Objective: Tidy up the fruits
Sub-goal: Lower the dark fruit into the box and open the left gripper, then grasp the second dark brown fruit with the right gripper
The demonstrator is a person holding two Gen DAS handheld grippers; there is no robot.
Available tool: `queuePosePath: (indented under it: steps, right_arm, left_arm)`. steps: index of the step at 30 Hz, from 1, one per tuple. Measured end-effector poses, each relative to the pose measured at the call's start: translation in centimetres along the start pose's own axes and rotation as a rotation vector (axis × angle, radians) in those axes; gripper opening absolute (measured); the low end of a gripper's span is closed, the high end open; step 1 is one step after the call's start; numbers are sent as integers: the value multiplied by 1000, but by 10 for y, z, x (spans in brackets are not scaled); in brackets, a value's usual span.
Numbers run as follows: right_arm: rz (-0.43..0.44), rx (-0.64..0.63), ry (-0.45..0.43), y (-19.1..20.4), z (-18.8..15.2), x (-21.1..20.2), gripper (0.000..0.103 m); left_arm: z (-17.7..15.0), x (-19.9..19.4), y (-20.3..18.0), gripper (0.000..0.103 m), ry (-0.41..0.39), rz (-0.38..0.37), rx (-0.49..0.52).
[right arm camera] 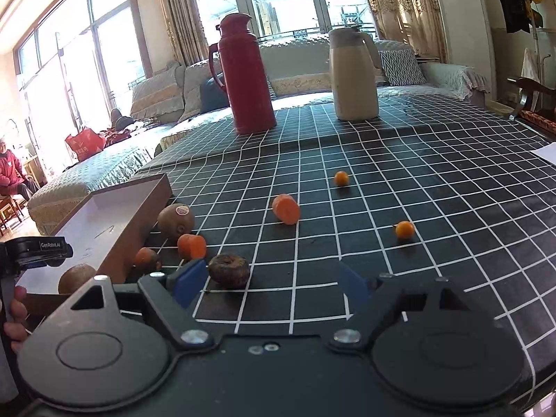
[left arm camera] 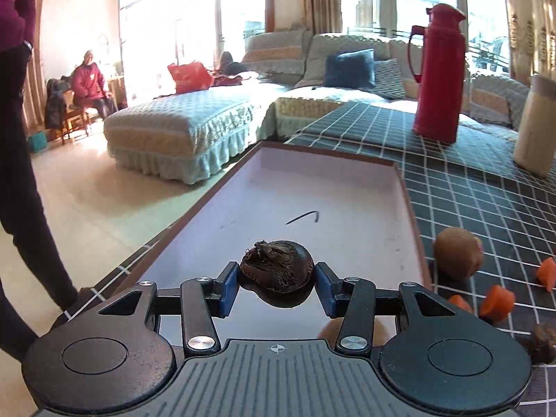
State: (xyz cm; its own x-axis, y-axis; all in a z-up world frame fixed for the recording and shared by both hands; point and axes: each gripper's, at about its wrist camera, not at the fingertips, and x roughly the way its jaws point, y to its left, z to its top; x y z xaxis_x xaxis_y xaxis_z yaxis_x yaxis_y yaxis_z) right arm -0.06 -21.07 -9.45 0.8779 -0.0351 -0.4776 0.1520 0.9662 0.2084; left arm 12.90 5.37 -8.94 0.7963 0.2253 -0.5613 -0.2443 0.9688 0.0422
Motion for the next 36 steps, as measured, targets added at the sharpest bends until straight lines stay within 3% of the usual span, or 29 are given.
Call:
queuePosePath:
  steps: [5,10,11,12,14,18,23,31,36]
  right_arm:
    - [20,-16,14,14,-1,6,82]
    - [23,-39,21,25,-1,9,82]
    - [23,-41,25,26,-1,9,82]
    - [21,-44,27,26,-1,10,82]
    - [11,-52,37,28,-1,13,82]
    - [-4,-63,71,32,2,25,81]
    - [-8,-63,124,37,6,51,69]
    - [-4,-90,166,47,10,81,68]
    - [-4,-102,206,51,9,96,53]
  left_arm:
    - [-6,27,20,47,114,26,-40]
    - [-9,29,18,48,124,17,-37]
    - [-9,27,18,52,118,20,-35]
    - [-9,25,18,68,103,26,-35]
    - [-9,14,23,87,50,48,-38]
    - [-4,-3,25,91,-36,25,-26]
    - [-4,-17,31,93,-45,-15,0]
    - [-9,-39,46,102,-83,-52,17]
    - [-8,-34,59,103,-75,-51,-33]
